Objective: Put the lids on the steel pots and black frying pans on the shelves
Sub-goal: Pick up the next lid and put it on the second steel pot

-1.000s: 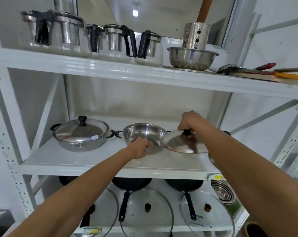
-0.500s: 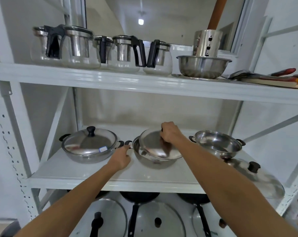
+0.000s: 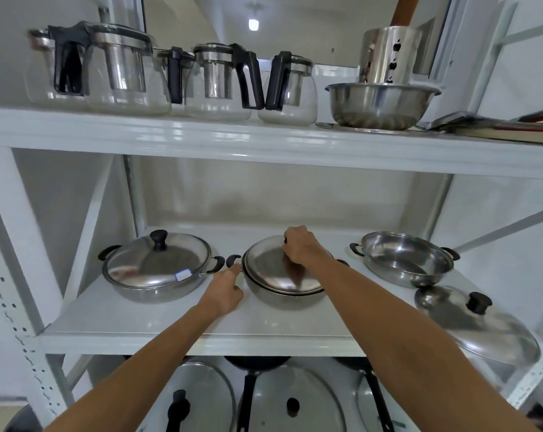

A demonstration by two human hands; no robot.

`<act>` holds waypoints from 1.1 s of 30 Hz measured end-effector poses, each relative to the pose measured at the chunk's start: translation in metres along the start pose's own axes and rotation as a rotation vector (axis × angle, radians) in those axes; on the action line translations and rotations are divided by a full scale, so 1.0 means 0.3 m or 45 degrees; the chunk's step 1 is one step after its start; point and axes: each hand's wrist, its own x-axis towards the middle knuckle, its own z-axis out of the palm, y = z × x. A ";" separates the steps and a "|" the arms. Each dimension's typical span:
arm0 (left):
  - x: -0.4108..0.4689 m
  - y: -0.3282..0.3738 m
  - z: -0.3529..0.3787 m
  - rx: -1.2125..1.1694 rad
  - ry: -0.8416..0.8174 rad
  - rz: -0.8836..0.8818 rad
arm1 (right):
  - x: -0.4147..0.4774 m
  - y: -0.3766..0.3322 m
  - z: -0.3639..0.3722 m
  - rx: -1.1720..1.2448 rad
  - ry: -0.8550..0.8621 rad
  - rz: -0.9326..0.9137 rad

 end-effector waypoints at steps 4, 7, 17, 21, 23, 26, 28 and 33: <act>0.022 0.012 0.003 0.001 0.000 -0.018 | -0.005 0.005 -0.005 0.037 0.007 -0.001; 0.035 0.016 -0.004 -0.020 0.006 -0.032 | -0.010 0.008 -0.002 0.063 -0.003 -0.003; 0.036 0.031 -0.021 -0.041 0.043 0.001 | 0.004 0.002 -0.021 0.066 -0.089 0.022; 0.040 0.019 -0.013 -0.028 0.029 0.034 | -0.013 0.009 0.013 0.060 -0.007 0.032; 0.037 0.019 -0.007 -0.010 0.031 0.054 | -0.023 0.013 0.032 0.051 0.029 0.042; 0.039 0.012 -0.004 -0.005 0.034 0.068 | -0.032 0.007 0.052 0.032 0.059 0.075; 0.046 0.007 -0.004 0.019 0.022 0.073 | -0.032 0.005 0.056 0.030 0.051 0.094; 0.068 0.053 -0.001 0.228 0.166 0.009 | -0.059 0.025 0.013 0.097 -0.020 0.094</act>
